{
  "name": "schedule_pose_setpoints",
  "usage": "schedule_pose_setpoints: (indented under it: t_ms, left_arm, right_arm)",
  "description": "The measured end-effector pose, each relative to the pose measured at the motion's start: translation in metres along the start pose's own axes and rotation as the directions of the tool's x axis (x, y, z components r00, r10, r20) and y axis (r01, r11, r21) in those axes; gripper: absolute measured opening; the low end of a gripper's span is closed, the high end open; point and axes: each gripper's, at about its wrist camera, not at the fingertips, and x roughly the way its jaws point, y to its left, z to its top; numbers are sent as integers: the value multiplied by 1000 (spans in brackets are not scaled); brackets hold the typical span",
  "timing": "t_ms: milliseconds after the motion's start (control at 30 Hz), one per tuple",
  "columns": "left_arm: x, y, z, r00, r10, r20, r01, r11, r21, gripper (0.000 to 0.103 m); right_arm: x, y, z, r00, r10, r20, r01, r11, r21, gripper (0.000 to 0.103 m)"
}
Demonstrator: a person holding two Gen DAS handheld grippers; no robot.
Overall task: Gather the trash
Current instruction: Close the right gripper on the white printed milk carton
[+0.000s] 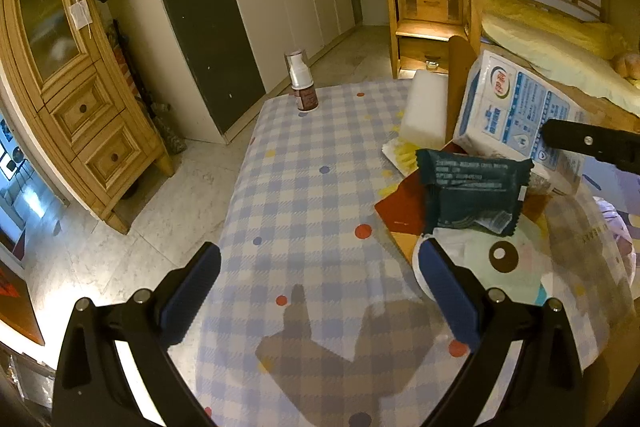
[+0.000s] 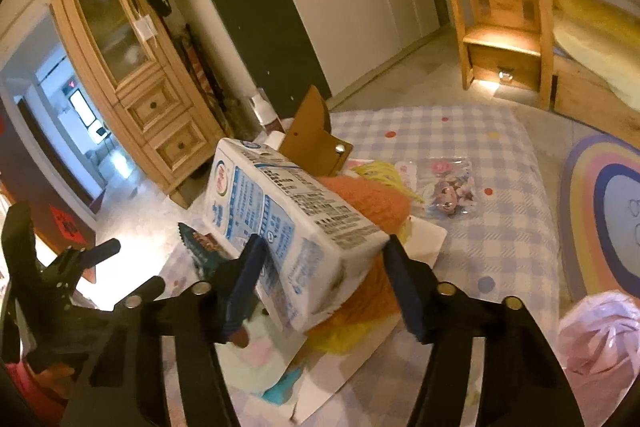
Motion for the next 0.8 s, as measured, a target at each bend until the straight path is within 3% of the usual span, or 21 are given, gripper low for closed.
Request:
schedule_pose_setpoints:
  t_ms: [67, 233, 333, 533, 733, 800]
  left_arm:
    - [-5, 0, -2, 1000, -5, 6, 5, 1000, -2, 96]
    - [-17, -1, -11, 1000, -25, 14, 25, 1000, 0, 96]
    - [-23, 0, -16, 999, -42, 12, 42, 999, -8, 96]
    - [-32, -8, -26, 996, -93, 14, 93, 996, -2, 96]
    - [-34, -19, -46, 986, -164, 8, 164, 986, 29, 96]
    - [-32, -23, -54, 981, -194, -8, 194, 980, 45, 90]
  right_arm:
    - [-12, 4, -4, 1000, 8, 13, -8, 1000, 3, 51]
    - [-36, 24, -16, 999, -2, 48, 3, 1000, -30, 46]
    - [-49, 40, -24, 994, -64, 92, 71, 994, -78, 45]
    - [-79, 56, -26, 951, -199, 237, 229, 968, -105, 43]
    - [-94, 46, -39, 930, -274, 245, 299, 951, -71, 43]
    - [-97, 43, -49, 927, -293, 233, 315, 947, -62, 43]
